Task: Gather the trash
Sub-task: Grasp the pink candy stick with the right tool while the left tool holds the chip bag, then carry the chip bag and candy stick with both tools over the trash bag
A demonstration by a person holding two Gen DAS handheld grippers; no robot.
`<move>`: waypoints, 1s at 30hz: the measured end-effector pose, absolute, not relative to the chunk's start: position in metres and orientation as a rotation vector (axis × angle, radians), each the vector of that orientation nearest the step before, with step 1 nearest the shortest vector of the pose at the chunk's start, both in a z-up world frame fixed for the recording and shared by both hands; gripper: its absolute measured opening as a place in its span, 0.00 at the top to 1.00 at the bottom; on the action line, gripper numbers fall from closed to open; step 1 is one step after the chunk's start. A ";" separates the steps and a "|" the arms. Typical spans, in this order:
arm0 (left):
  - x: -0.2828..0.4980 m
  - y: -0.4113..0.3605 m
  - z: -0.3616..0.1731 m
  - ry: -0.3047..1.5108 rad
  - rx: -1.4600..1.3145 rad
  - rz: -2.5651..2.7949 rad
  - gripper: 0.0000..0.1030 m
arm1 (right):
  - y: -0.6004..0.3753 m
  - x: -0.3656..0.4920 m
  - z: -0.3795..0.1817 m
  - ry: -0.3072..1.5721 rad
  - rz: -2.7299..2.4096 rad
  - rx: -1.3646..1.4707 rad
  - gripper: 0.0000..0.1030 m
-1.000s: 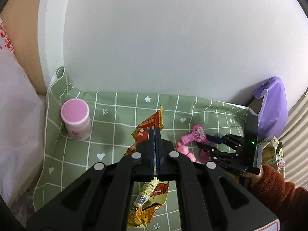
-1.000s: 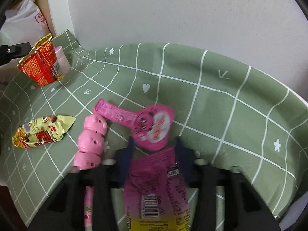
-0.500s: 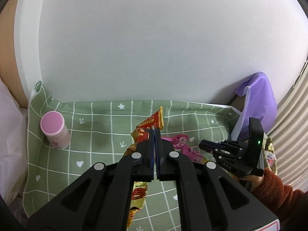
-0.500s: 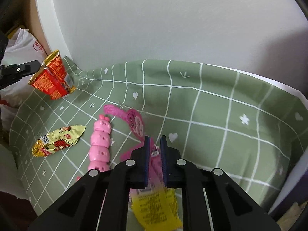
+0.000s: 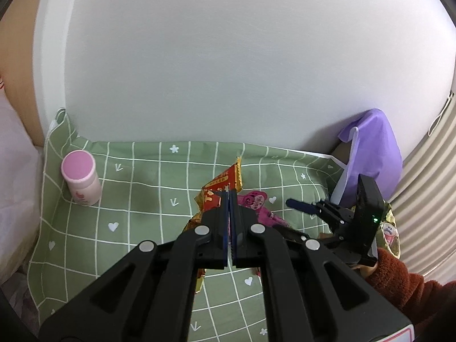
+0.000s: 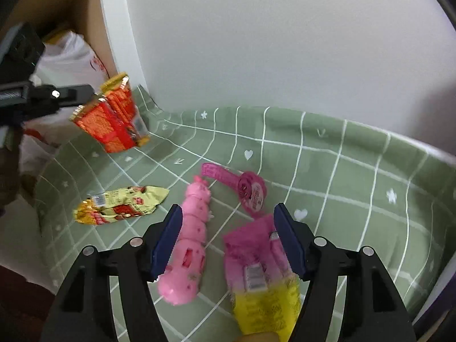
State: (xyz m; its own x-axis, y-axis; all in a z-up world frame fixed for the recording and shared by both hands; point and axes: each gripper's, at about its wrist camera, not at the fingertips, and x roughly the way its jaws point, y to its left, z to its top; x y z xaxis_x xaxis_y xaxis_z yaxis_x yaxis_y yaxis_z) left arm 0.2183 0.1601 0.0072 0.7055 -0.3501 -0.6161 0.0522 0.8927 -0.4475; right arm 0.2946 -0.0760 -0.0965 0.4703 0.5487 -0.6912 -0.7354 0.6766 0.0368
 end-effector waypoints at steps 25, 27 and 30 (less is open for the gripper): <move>0.211 0.134 0.014 0.755 -0.339 -0.256 0.99 | -0.105 0.307 -0.073 0.783 0.719 -0.207 0.87; 0.210 0.121 0.021 0.743 -0.313 -0.288 0.99 | -0.122 0.296 -0.063 0.772 0.692 -0.190 0.87; 0.211 0.101 0.033 0.722 -0.287 -0.342 0.99 | -0.146 0.278 -0.048 0.750 0.635 -0.187 0.87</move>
